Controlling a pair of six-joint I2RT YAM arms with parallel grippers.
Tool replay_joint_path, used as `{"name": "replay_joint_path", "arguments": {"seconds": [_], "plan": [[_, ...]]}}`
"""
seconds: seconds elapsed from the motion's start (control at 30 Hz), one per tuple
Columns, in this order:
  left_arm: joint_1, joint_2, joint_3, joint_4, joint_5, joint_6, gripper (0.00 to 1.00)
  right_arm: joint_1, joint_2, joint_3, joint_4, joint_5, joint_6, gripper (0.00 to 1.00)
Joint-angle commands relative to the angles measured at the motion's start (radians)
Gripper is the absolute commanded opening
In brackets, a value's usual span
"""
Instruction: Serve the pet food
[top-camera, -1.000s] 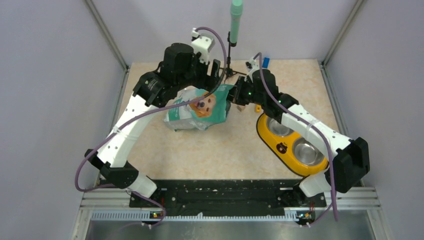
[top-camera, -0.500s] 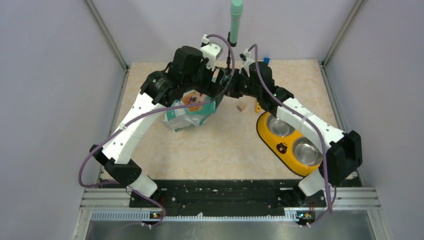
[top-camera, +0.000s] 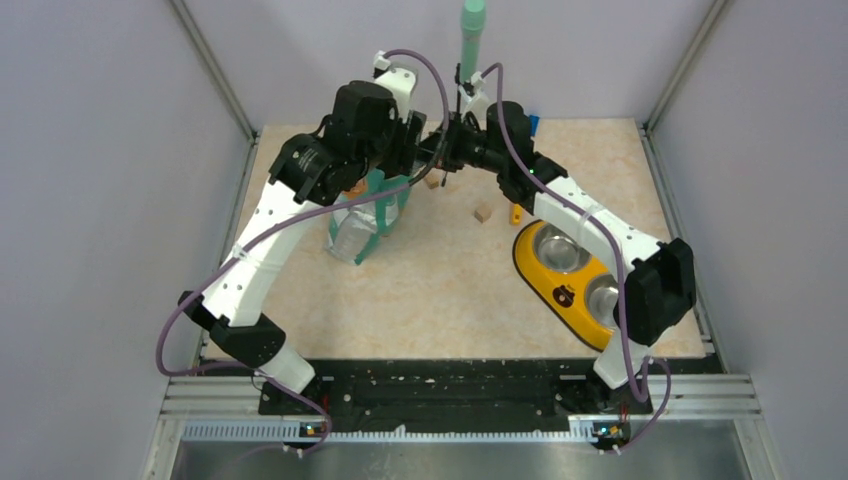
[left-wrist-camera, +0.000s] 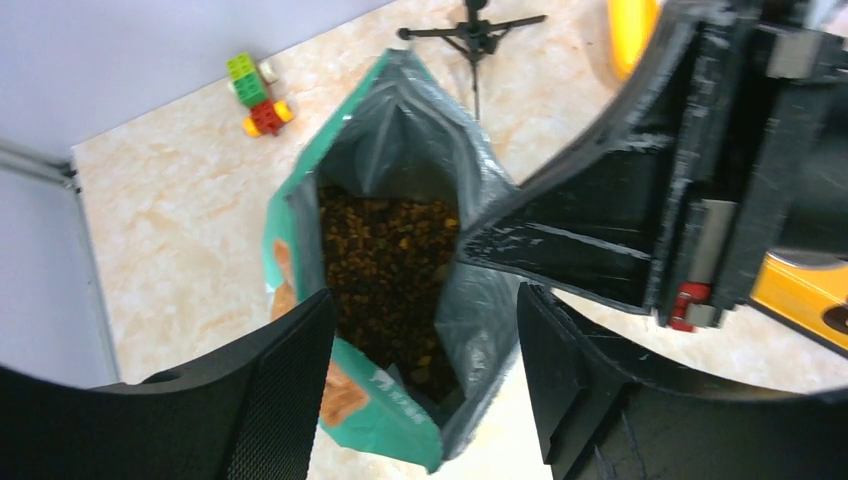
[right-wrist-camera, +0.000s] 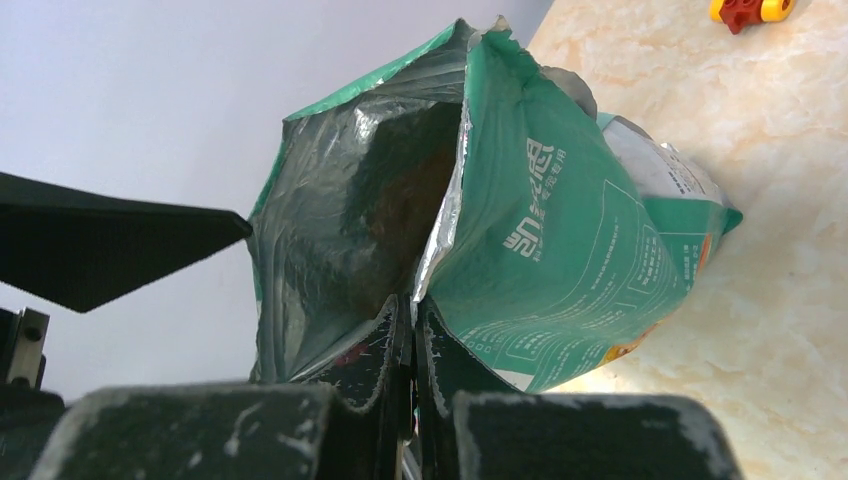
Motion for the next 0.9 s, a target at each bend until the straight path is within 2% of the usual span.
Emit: {"name": "replay_joint_path", "arguments": {"seconds": [0.0,0.13,0.4,0.53,0.63,0.67,0.77,0.87], "plan": [[0.027,-0.019,0.013,0.051,-0.096,-0.045,0.70,-0.012,-0.041,0.066,0.218,-0.045,0.038,0.00],[0.035,0.008,0.031,0.033,-0.178,-0.059,0.70,-0.012,-0.042,0.064,0.222,-0.046,0.040,0.00],[0.043,0.046,0.006,0.025,-0.256,-0.066,0.70,-0.012,-0.045,0.046,0.234,-0.041,0.052,0.00],[0.043,0.084,-0.003,0.015,-0.290,-0.071,0.65,-0.012,-0.049,0.036,0.233,-0.035,0.051,0.00],[0.056,0.101,0.016,0.007,-0.301,-0.057,0.50,-0.012,-0.056,0.023,0.224,-0.026,0.048,0.00],[0.060,0.103,0.022,0.005,-0.303,-0.052,0.40,-0.012,-0.060,0.017,0.222,-0.023,0.045,0.00],[0.083,0.105,0.044,-0.002,-0.300,-0.038,0.00,-0.012,-0.070,-0.005,0.212,-0.013,0.039,0.00],[0.095,0.085,0.028,0.007,-0.312,-0.030,0.00,-0.012,-0.080,-0.019,0.182,0.003,0.017,0.00]]}}
